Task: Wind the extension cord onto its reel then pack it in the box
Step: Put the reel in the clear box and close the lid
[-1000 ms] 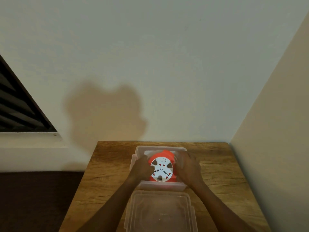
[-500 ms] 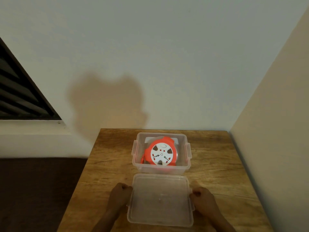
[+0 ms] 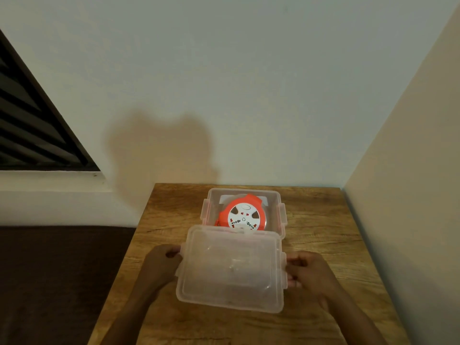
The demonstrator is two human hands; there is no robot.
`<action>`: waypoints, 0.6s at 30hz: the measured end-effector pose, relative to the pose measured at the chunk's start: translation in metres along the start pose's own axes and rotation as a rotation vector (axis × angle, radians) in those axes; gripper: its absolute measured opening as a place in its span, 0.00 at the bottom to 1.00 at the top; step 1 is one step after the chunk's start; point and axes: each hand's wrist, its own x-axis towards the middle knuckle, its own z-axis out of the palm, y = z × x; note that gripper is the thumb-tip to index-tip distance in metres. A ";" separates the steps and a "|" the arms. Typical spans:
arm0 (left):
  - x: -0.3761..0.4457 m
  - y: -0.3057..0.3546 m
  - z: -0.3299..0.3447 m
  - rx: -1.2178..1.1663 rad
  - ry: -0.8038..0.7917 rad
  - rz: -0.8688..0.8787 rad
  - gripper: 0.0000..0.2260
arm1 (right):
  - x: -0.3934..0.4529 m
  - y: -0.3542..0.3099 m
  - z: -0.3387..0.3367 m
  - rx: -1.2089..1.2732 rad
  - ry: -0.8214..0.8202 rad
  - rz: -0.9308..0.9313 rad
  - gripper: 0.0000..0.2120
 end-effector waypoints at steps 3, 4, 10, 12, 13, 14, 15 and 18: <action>0.000 0.023 -0.008 -0.088 0.044 0.092 0.09 | 0.000 -0.017 -0.007 0.068 0.061 -0.058 0.09; 0.002 0.029 -0.009 -0.126 0.062 0.116 0.08 | 0.002 -0.021 -0.009 0.089 0.087 -0.074 0.09; 0.009 0.073 -0.011 -0.276 0.081 0.278 0.11 | 0.019 -0.047 -0.019 0.231 0.206 -0.173 0.09; 0.009 0.087 -0.011 -0.261 0.085 0.330 0.12 | 0.028 -0.054 -0.021 0.258 0.232 -0.197 0.08; 0.012 0.091 -0.010 -0.245 0.090 0.361 0.13 | 0.032 -0.056 -0.022 0.271 0.245 -0.205 0.07; 0.017 0.095 -0.008 -0.242 0.105 0.390 0.13 | 0.037 -0.060 -0.023 0.280 0.256 -0.215 0.07; 0.019 0.099 -0.006 -0.263 0.125 0.404 0.13 | 0.043 -0.062 -0.023 0.281 0.265 -0.222 0.08; 0.024 0.112 0.003 -0.406 0.121 0.355 0.15 | 0.061 -0.070 -0.026 0.294 0.292 -0.248 0.09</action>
